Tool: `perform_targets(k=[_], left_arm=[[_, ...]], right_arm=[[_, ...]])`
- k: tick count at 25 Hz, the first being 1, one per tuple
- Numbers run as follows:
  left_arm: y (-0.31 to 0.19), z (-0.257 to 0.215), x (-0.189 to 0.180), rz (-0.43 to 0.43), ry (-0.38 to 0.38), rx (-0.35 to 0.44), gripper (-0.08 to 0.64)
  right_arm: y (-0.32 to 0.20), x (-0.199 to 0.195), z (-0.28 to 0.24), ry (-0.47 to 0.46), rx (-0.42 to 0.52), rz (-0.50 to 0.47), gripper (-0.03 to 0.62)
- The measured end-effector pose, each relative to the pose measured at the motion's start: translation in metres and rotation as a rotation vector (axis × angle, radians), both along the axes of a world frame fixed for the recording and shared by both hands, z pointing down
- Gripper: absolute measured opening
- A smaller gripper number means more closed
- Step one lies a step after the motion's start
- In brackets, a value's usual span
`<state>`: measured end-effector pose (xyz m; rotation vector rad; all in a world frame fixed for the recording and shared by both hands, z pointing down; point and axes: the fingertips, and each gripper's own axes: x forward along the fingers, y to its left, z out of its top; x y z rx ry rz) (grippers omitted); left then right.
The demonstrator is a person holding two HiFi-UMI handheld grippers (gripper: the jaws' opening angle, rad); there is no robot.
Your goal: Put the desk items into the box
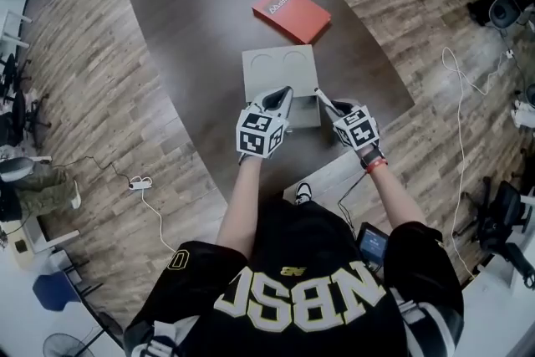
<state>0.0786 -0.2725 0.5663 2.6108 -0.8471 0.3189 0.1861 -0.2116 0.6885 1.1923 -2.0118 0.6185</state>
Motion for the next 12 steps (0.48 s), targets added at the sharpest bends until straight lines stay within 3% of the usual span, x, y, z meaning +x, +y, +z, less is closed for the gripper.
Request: perform_targets(k=[12], left_arm=[[-0.010,0.010,-0.073,-0.178,-0.011,-0.022,0.014]], right_arm=[[-0.022,-0.083,0.012,0.000,-0.039,-0.289,0.076]])
